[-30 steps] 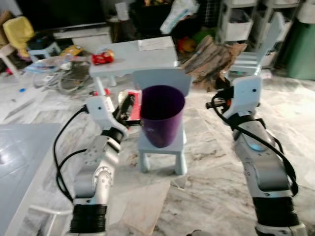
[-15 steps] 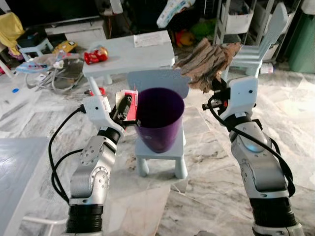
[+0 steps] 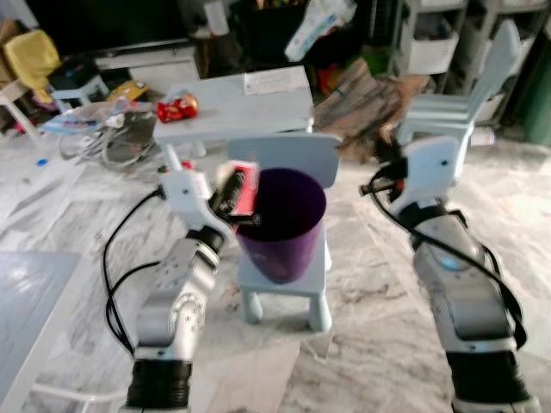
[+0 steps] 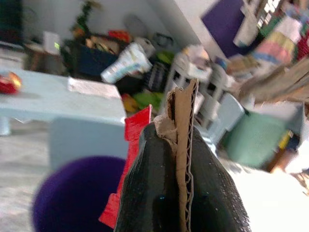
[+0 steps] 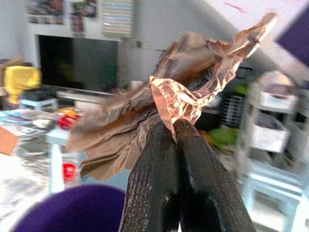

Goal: Picking trash to rubbish bin

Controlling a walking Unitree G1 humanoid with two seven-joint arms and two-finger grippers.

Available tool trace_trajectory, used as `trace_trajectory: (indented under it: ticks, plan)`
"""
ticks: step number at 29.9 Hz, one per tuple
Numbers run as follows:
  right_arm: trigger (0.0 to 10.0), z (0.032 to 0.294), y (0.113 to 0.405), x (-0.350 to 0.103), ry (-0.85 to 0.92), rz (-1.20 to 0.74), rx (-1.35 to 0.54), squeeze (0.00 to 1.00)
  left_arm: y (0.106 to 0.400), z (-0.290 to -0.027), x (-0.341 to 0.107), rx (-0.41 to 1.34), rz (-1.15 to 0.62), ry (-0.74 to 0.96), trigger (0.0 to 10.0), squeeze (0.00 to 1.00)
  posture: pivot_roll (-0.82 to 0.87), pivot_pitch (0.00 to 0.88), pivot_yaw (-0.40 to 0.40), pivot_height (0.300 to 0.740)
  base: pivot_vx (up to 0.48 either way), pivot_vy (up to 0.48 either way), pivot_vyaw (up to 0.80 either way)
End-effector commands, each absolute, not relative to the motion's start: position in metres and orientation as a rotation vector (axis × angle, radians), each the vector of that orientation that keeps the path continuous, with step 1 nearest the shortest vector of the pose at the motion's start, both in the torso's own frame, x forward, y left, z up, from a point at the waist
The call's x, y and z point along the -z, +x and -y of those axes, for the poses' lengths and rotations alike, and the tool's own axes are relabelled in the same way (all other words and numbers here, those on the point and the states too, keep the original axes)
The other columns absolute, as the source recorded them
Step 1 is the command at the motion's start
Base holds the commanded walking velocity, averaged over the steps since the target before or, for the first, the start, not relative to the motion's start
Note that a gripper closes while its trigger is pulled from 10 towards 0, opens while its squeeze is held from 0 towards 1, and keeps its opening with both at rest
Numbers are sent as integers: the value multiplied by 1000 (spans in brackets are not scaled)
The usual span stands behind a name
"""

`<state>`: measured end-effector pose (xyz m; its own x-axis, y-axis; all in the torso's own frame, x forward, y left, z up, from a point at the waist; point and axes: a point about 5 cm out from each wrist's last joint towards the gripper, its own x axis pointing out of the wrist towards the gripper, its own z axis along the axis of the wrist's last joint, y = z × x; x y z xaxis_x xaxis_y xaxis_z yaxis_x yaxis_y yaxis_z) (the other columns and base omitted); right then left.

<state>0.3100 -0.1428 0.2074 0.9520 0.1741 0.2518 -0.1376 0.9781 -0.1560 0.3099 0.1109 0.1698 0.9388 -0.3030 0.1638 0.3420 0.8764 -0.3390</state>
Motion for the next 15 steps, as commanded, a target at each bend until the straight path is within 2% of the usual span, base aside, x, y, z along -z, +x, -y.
trace_trajectory:
  ticks: [1,15]
  plan:
    - [10000,131,309,-212,-131,290,-201,0,310,-125,-169,293,107,-352,3020,0,-75,79,83,740,292,0,506]
    - [10000,130,310,-211,-123,289,-201,0,311,-126,-168,297,104,-336,2941,0,-68,73,85,740,320,0,0]
